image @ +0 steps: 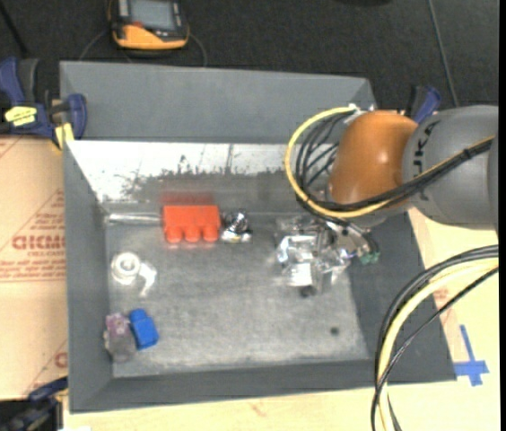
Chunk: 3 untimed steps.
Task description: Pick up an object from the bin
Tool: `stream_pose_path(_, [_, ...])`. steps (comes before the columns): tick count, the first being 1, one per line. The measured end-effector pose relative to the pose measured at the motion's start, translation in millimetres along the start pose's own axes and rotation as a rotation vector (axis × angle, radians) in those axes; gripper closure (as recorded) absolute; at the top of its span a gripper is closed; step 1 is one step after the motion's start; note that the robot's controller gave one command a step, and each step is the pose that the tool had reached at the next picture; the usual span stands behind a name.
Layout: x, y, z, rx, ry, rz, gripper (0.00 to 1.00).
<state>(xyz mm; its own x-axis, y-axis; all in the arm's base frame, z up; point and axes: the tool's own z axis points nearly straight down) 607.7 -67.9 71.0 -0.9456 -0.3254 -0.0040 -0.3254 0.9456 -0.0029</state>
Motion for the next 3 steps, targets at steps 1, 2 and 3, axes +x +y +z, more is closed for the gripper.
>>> stream_pose_path(1, [-1.6, 0, -1, 0.0, -0.003, 0.002, 1.0])
stream_pose_path(2, [7.8, 8, -127, 0.002, -0.004, -0.003, 1.0])
stream_pose_path(3, [39.1, -44, -202, 0.002, -0.001, -0.443, 1.0])
